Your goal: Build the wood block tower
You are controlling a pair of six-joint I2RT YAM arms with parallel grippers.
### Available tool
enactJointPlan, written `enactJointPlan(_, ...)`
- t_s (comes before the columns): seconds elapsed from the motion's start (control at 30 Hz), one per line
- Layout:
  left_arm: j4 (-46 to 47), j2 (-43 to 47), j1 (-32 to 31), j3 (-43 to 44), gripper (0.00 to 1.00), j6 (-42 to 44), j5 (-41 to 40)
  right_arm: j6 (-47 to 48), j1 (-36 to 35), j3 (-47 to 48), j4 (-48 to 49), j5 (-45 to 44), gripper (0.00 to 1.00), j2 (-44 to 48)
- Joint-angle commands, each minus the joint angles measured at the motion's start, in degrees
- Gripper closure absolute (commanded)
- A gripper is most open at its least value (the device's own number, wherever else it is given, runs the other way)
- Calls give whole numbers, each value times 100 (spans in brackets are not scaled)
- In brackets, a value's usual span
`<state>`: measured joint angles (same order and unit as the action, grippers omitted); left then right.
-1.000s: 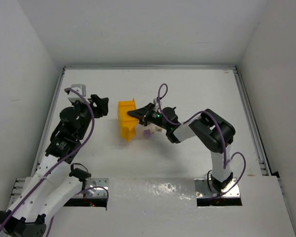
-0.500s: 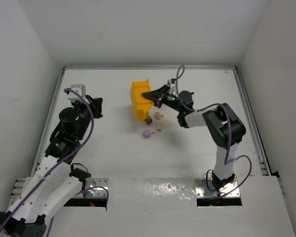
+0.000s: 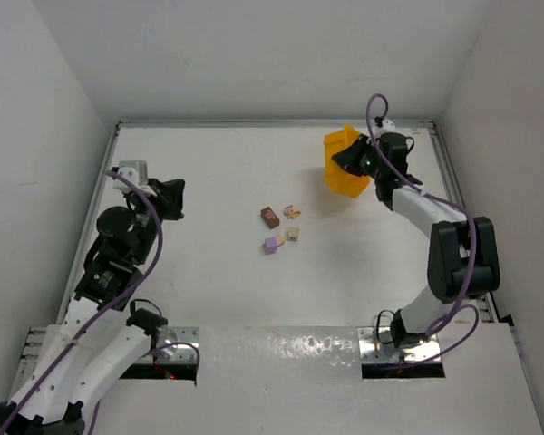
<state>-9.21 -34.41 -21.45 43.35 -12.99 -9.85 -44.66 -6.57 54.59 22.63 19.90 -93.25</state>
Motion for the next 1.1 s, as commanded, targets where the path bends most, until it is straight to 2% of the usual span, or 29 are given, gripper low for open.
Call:
enactJointPlan(0.0, 218, 110, -52, 24, 94, -54, 88, 2681, 58, 805, -2902, -2050, 100, -60)
enactJointPlan(0.03, 227, 110, -52, 15, 93, -45, 97, 3022, 59, 921, -3209, -2565, 100, -270)
enactJointPlan(0.13, 227, 93, -52, 15, 93, -54, 141, 3567, 94, 1246, -3492, -2886, 100, -596)
enactJointPlan(0.27, 227, 66, -43, 24, 93, -37, 150, 4035, 112, 2000, -3835, -3719, 100, -1569)
enactJointPlan(0.43, 218, 31, -52, 15, 93, -19, 97, 4133, 191, 2355, -4039, -3967, 100, -2197)
enactJointPlan(0.53, 227, -30, -52, 24, 92, -10, 114, 4097, 191, 2337, -4047, -4117, 79, -2311)
enactJointPlan(0.57, 227, -48, -52, 41, 92, -10, 123, 4071, 200, 2355, -4082, -4178, 63, -2338)
enactJointPlan(0.63, 218, -83, -52, 33, 90, -10, 123, 3922, 191, 2302, -4205, -4275, 47, -2242)
enactJointPlan(0.67, 218, -92, -52, 33, 89, -1, 106, 3869, 191, 2224, -4171, -4197, 36, -2128)
enactJointPlan(0.73, 218, -118, -52, 33, 88, -1, 97, 3755, 182, 1908, -3882, -3916, 27, -1575)
enactJointPlan(0.77, 218, -127, -52, 33, 88, 7, 97, 3668, 182, 1802, -3733, -3776, 19, -1129)
enactJointPlan(0.87, 218, -145, -52, 42, 86, 16, 88, 3431, 165, 1433, -3399, -3170, 13, -242)
enactJointPlan(0.9, 218, -153, -43, 42, 86, 16, 79, 3368, 95, 1162, -3258, -2768, 14, -37)
enactJointPlan(0.93, 218, -153, -43, 42, 86, 16, 79, 3307, 42, 1046, -3152, -2598, 19, 148)
enactJointPlan(0.97, 218, -153, -43, 50, 86, 25, 79, 3150, -28, 915, -2907, -2440, 51, 315)
enactJointPlan(1.0, 201, -153, -43, 50, 85, 34, 71, 3105, -229, 635, -2774, -2064, 67, 595)
enactJointPlan(1.07, 192, -145, -43, 68, 85, 60, 27, 2982, -685, 344, -2616, -2008, 100, 755)
